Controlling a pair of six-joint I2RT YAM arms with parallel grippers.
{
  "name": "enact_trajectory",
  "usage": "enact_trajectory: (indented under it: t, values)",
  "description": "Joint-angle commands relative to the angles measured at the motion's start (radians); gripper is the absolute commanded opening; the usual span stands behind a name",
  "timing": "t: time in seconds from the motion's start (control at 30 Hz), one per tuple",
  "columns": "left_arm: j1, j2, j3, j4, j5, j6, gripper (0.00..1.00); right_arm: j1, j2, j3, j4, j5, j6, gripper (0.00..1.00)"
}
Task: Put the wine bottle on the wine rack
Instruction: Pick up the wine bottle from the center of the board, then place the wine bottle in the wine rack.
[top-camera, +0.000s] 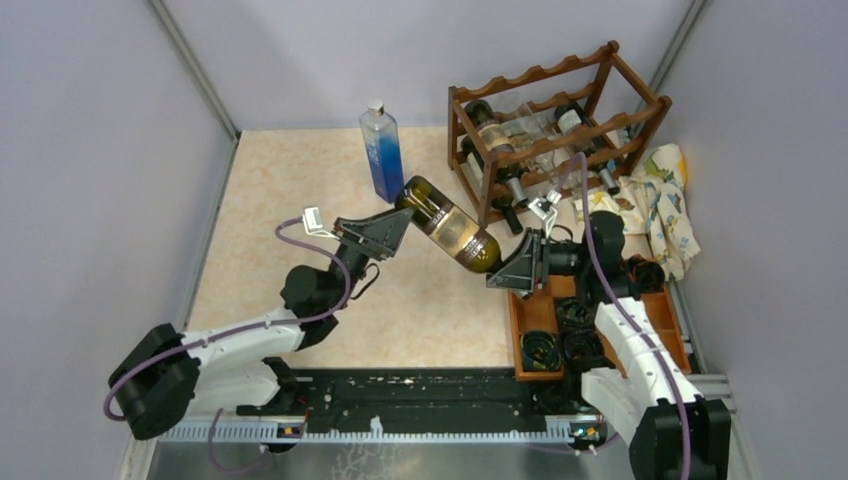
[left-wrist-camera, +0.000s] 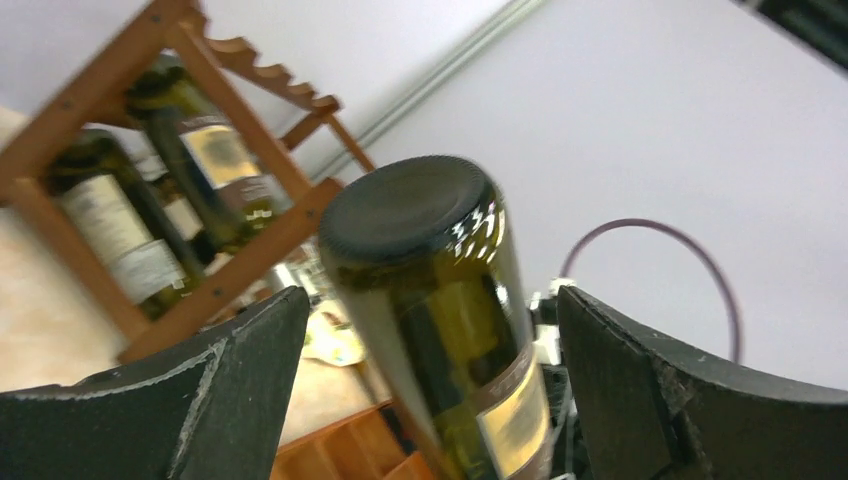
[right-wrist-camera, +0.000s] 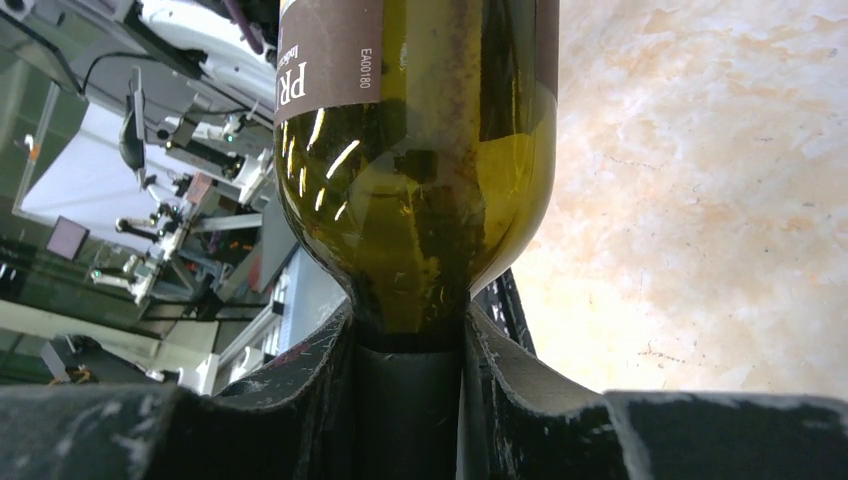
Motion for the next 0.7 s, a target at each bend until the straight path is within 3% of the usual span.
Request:
enact_trajectory:
  t: [0.0, 0.13, 0.33, 0.43, 0.53, 0.67]
  values:
    - [0.007, -0.110, -0.012, -0.323, -0.094, 0.122, 0.99, -0.038, -0.014, 0.051, 0.141, -0.020, 0.055, 0.00]
    - [0.008, -0.251, -0.047, -0.471, -0.126, 0.237, 0.99, -0.085, -0.008, 0.113, 0.028, -0.025, -0.028, 0.00]
    - [0.010, -0.491, 0.009, -0.817, -0.119, 0.531, 0.99, -0.203, 0.073, 0.399, -0.752, -0.030, -0.661, 0.00]
    - [0.010, -0.559, 0.060, -0.969, -0.108, 0.708, 0.98, -0.231, 0.142, 0.539, -1.134, 0.046, -0.983, 0.00]
    - [0.010, -0.564, 0.120, -1.105, -0.103, 0.855, 0.99, -0.262, 0.191, 0.636, -1.293, 0.076, -1.134, 0.00]
    - [0.010, -0.513, 0.164, -1.226, -0.079, 0.994, 0.98, -0.362, 0.198, 0.745, -1.299, 0.089, -1.127, 0.00]
